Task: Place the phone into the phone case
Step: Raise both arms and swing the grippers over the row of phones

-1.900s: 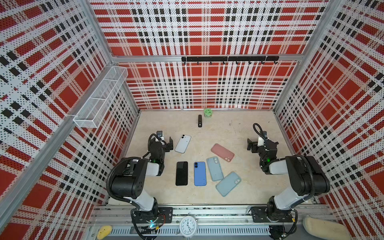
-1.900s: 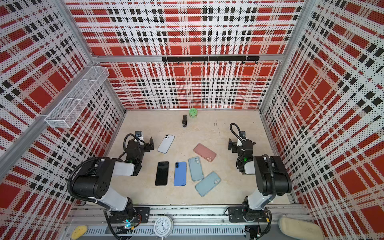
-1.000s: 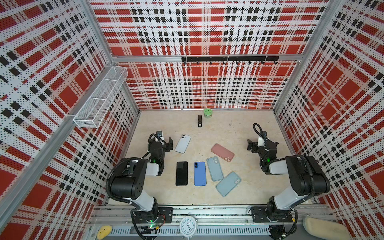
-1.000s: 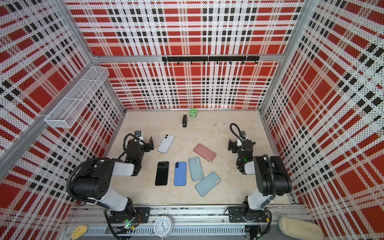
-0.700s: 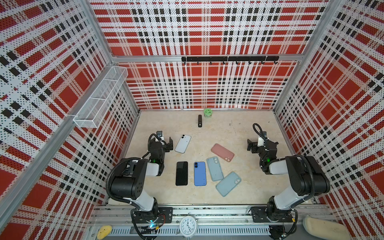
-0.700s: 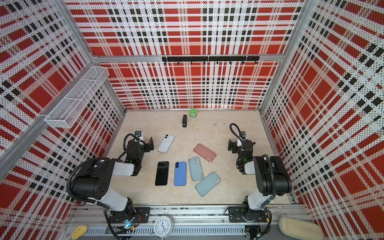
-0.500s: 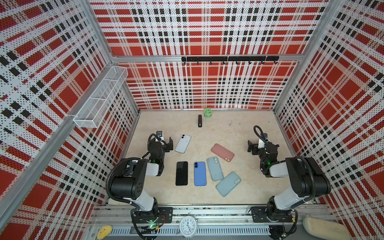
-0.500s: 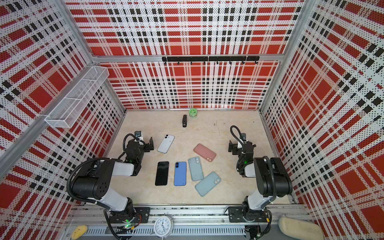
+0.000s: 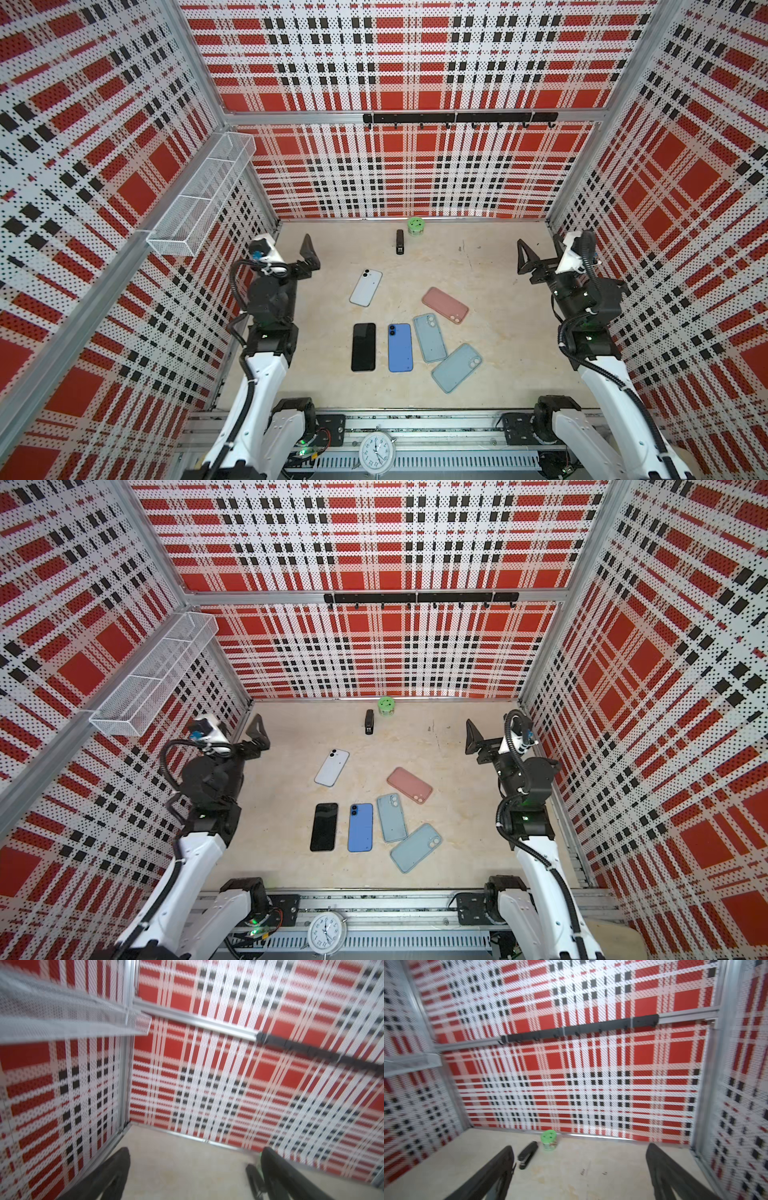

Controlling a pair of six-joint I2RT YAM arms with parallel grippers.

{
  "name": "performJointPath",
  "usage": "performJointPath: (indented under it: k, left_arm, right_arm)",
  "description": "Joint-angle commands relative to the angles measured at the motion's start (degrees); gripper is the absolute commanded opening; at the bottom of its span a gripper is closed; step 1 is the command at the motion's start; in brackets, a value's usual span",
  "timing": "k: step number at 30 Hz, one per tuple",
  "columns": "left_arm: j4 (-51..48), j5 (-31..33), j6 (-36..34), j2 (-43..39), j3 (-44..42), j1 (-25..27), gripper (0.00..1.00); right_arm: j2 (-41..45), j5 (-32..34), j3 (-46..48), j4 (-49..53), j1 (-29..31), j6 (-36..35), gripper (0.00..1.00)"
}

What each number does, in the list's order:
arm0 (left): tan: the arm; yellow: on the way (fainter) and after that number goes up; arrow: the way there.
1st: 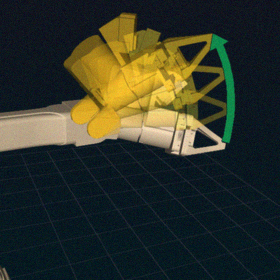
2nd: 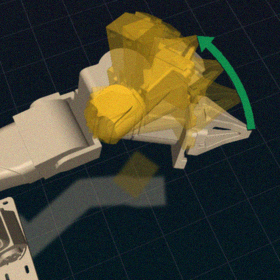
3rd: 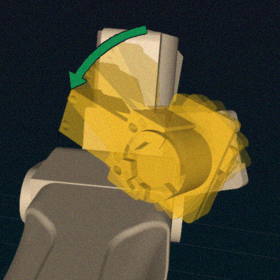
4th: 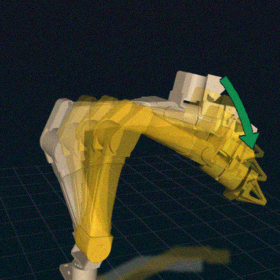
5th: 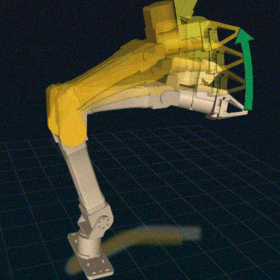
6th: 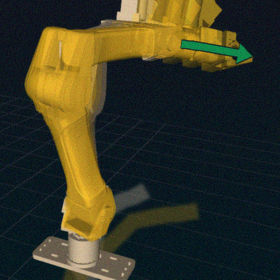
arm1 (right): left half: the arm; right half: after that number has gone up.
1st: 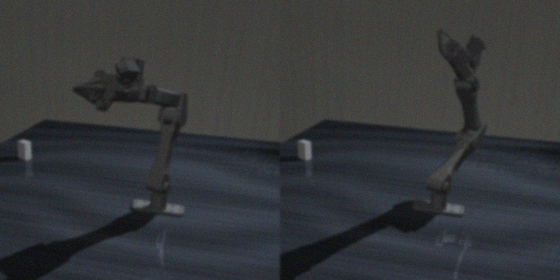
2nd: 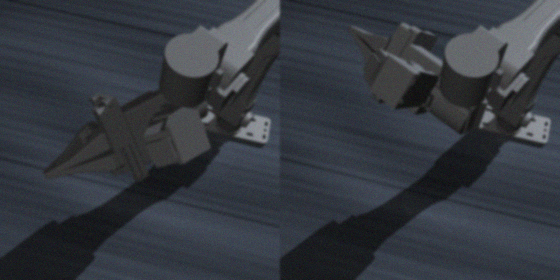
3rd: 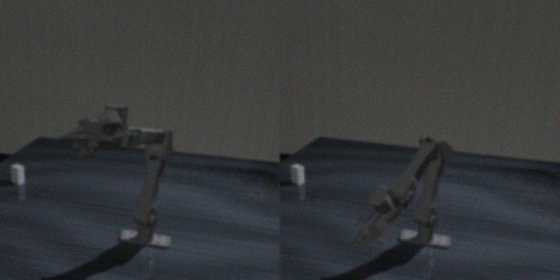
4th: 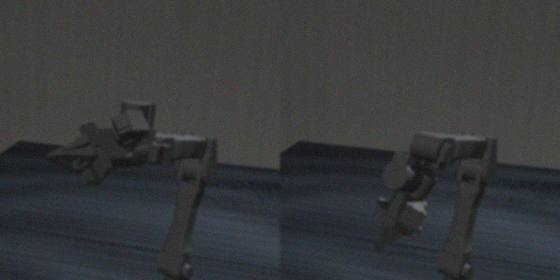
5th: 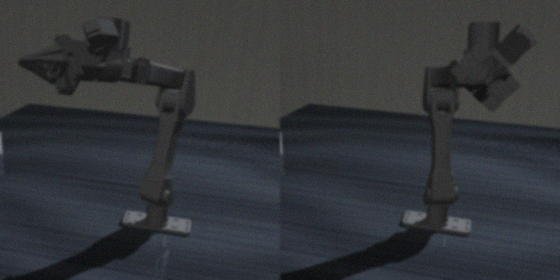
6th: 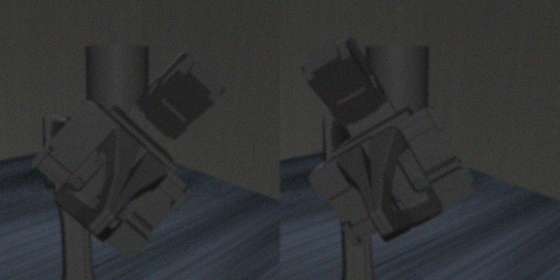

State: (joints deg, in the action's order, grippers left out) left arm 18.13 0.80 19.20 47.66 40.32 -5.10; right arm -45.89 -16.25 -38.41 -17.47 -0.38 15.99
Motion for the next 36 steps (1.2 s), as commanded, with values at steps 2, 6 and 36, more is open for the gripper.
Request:
performJointPath:
  k: [2,6,36]
  left_arm:
    - [-20.09,-14.07,28.54,-2.37,1.9,-8.09,0.99]
    - [-6.07,-33.78,43.49,-0.06,-6.2,-12.01,0.99]
    - [-45.84,-29.6,25.82,24.27,1.65,27.76,1.0]
  right_arm:
    - [0.89,-11.14,-0.64,12.24,-0.45,28.01,1.0]
    - [-0.34,-20.21,-1.27,12.04,-0.5,31.11,1.0]
    - [-23.22,9.63,-10.87,47.35,49.73,28.02,1.0]
